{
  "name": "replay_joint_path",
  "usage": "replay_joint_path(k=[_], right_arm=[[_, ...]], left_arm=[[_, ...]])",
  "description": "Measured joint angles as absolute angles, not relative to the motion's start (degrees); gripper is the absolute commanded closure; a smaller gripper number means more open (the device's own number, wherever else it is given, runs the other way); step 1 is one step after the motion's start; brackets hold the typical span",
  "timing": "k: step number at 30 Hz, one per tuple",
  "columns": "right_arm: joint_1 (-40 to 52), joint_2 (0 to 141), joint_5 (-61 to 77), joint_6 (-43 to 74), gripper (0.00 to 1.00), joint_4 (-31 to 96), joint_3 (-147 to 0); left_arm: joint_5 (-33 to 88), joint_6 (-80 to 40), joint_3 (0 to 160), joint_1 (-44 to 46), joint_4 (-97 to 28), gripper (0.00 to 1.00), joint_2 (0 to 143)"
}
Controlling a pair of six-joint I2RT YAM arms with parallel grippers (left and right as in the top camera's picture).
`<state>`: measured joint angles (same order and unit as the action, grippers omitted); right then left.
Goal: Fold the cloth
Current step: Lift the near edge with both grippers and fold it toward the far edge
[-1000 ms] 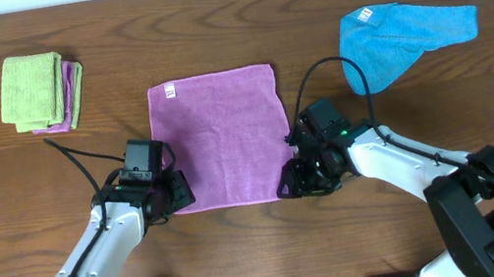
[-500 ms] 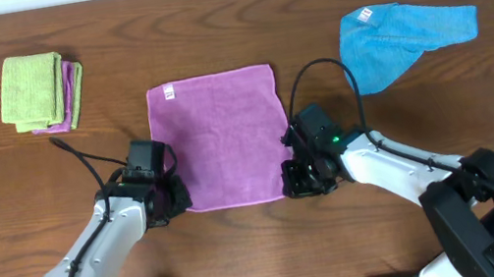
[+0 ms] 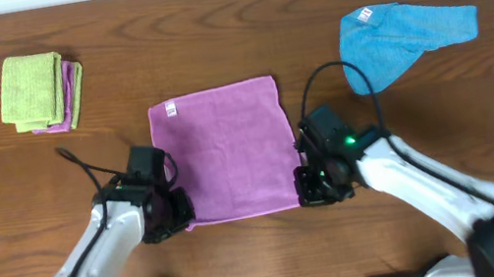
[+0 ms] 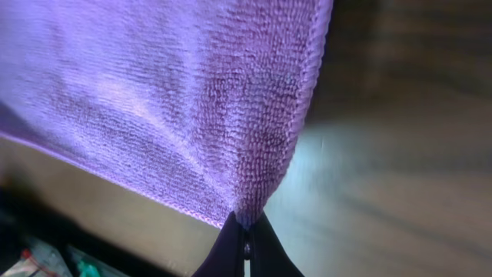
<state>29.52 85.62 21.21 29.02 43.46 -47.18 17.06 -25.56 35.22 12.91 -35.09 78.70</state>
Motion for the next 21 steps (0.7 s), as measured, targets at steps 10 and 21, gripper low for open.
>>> replay_joint_path(k=[10,21], right_arm=[[32.6,70.3,20.8,29.8,0.98,54.6,-47.4],[38.0,67.4,15.9,34.9,0.98,48.7,-47.4]], left_arm=[[21.3,-27.0,35.2,13.0,-52.7,0.94,51.2],[16.1,-31.5,35.2,13.0,-55.2,0.94,38.2]])
